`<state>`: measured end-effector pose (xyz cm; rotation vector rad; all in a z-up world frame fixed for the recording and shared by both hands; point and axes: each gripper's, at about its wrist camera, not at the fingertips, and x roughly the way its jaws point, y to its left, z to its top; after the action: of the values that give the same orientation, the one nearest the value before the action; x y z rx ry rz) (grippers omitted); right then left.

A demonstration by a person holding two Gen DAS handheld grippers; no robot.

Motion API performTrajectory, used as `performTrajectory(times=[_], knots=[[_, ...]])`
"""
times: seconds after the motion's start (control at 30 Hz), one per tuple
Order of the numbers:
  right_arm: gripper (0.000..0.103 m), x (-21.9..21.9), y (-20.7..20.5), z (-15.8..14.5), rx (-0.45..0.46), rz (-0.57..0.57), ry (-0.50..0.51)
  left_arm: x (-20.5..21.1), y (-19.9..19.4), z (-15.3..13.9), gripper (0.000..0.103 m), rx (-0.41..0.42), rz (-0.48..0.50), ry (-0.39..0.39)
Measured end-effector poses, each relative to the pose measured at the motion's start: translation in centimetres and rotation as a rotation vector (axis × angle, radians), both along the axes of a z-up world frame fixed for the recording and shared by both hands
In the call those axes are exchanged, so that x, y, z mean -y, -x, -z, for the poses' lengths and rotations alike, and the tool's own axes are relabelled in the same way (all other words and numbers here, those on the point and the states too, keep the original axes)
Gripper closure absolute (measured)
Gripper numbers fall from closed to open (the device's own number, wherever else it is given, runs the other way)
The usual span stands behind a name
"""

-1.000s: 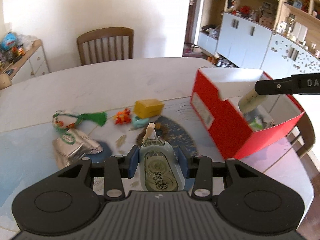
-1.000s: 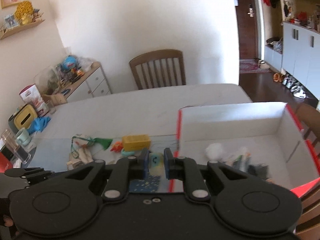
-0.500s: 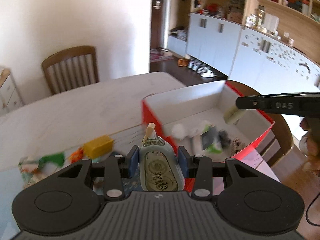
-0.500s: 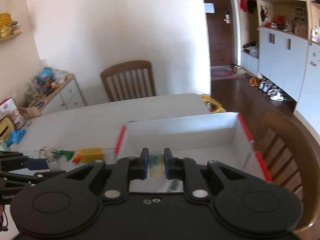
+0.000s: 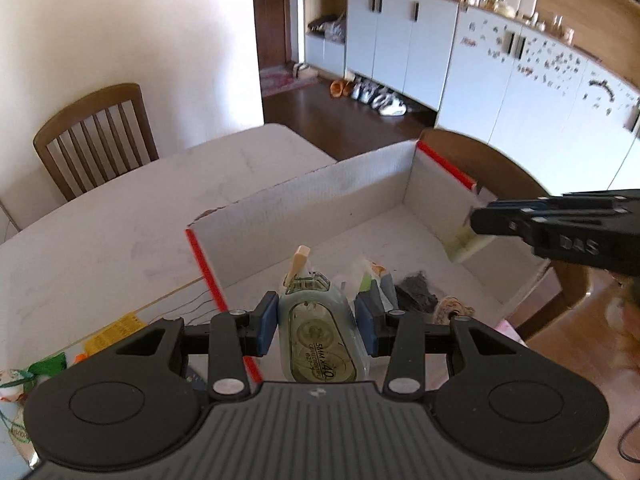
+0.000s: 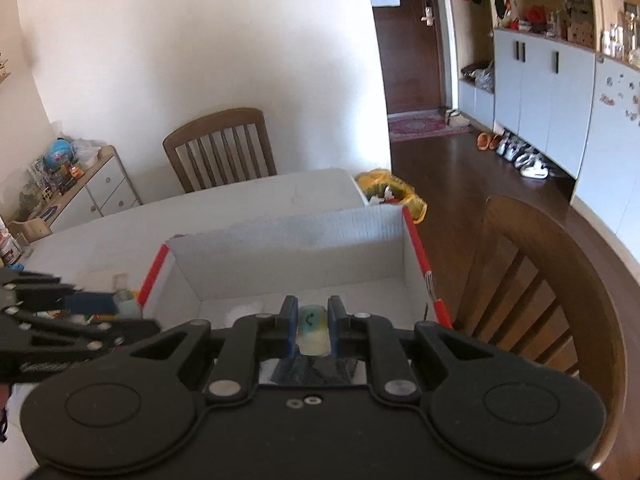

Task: Organize objects
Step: 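Carry both items into the red box and open both tools to release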

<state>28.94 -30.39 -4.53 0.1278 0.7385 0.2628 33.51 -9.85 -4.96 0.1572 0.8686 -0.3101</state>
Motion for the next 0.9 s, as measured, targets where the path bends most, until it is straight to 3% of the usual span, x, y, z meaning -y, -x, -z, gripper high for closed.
performTrajectory(times=[0.43,0.9], knots=[[0.089,-1.3,-1.2,3.3,-0.126,-0.196,0.031,3.3,-4.4,4.9,0.062,-0.118,-0.017,-0.110],[0.089,-0.5,-2.5,5.3,-0.198,-0.265,0.072,4.8,-6.3,7.9,0.062,-0.201,-0.021,-0.180]])
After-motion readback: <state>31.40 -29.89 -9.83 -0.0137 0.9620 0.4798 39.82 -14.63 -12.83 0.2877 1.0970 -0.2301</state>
